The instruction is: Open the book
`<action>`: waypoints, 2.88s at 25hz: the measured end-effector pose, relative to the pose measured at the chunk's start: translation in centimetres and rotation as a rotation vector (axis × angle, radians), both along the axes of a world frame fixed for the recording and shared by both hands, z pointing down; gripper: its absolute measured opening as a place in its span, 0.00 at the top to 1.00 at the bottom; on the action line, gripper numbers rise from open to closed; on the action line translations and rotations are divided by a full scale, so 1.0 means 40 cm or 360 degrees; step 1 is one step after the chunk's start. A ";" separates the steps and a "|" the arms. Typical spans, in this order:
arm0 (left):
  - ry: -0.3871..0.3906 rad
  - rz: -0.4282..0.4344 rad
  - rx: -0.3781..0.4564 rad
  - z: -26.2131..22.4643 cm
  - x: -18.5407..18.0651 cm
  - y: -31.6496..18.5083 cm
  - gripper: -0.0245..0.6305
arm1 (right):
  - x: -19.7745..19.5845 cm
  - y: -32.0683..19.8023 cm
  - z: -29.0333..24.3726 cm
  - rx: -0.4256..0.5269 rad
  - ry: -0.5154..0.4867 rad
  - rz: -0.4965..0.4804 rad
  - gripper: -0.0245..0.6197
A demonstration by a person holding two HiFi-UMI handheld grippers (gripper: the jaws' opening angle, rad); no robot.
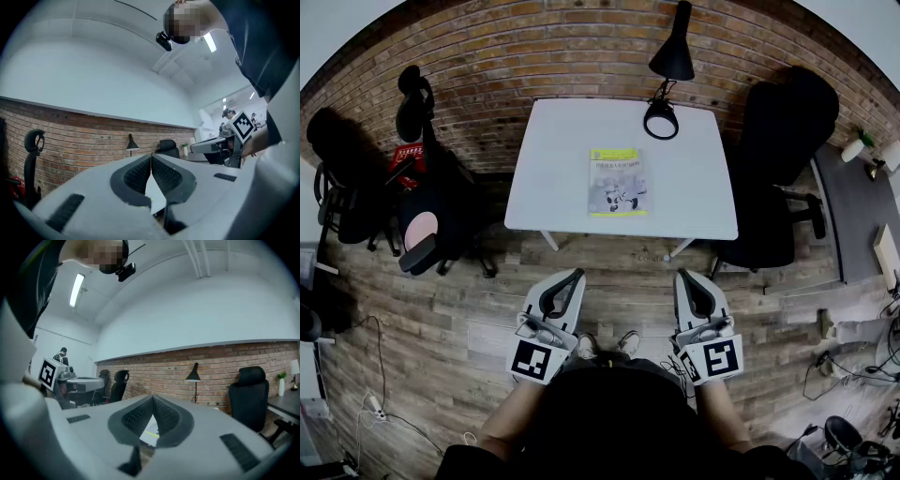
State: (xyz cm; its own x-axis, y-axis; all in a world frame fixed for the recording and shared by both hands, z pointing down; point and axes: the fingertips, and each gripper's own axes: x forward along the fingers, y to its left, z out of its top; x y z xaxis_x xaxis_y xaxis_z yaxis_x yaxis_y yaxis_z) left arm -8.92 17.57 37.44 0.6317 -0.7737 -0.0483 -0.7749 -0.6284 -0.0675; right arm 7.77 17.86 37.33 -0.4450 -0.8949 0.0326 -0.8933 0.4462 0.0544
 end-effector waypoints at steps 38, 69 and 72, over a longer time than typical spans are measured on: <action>-0.0036 0.0013 -0.0032 0.062 0.061 -0.379 0.92 | 0.096 -0.316 0.054 -0.0132 -0.0085 0.0007 0.94; -0.0109 0.0214 -0.0248 0.194 0.161 -0.653 0.92 | 0.126 -0.594 0.065 -0.0177 -0.0086 0.0102 0.94; -0.0192 0.0239 -0.0276 0.259 0.193 -0.644 0.92 | 0.141 -0.597 0.091 -0.0217 -0.0113 0.0101 0.94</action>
State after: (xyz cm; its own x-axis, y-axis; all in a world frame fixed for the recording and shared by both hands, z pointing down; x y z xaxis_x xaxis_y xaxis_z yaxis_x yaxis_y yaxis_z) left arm -1.20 -8.17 47.79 0.7333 -0.6609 0.1598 -0.6649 -0.7461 -0.0348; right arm 13.42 -6.03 40.96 -0.3935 -0.9106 0.1262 -0.9192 0.3880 -0.0670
